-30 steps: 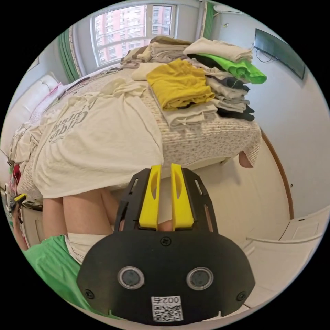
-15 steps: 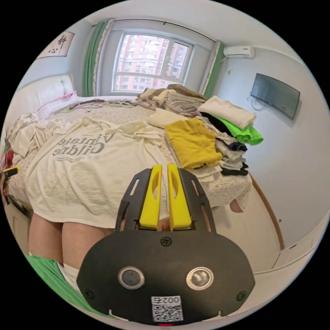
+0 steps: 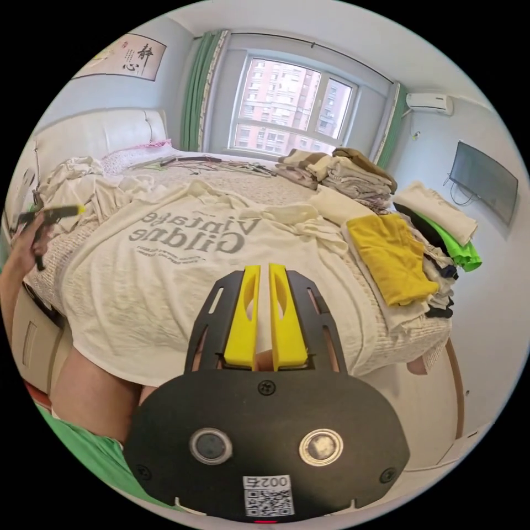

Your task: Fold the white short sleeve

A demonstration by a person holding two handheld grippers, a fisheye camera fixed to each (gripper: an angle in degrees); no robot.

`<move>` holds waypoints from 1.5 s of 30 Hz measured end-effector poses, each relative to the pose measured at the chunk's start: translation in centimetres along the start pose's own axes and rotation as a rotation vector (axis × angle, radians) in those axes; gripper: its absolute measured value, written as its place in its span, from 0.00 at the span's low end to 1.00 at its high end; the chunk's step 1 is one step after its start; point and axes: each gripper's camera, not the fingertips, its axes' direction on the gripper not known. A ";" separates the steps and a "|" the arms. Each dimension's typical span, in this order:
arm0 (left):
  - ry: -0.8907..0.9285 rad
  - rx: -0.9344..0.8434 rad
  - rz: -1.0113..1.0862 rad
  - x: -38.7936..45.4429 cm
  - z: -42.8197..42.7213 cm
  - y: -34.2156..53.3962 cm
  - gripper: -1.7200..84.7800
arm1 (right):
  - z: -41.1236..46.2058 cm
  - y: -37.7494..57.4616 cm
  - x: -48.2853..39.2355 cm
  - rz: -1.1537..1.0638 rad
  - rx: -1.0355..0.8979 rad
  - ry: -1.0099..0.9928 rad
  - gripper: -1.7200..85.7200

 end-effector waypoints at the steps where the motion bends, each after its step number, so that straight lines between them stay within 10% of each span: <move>1: -0.028 0.022 0.019 -0.3 1.3 -2.3 0.03 | -0.1 0.1 -0.4 -0.007 0.007 -0.007 0.05; 15: 0.003 -0.278 -0.261 -8.3 18.9 -16.3 0.05 | 1.3 2.0 -1.8 -0.009 -0.082 -0.038 0.05; 28: -0.056 -0.064 -0.117 -9.3 5.5 -22.8 0.01 | 1.1 2.7 -3.4 -0.036 -0.095 -0.062 0.02; 33: 0.010 -0.281 0.004 -6.4 7.9 -22.8 0.01 | 0.7 3.0 -4.0 -0.046 -0.102 -0.076 0.01; 37: -0.348 -0.397 -0.067 -6.4 10.0 -20.3 0.01 | 0.2 3.4 -3.4 -0.042 -0.102 -0.058 0.01; 45: -0.218 -0.146 -0.293 -9.5 5.3 -15.4 0.02 | 1.3 5.1 -1.2 0.020 -0.194 -0.089 0.01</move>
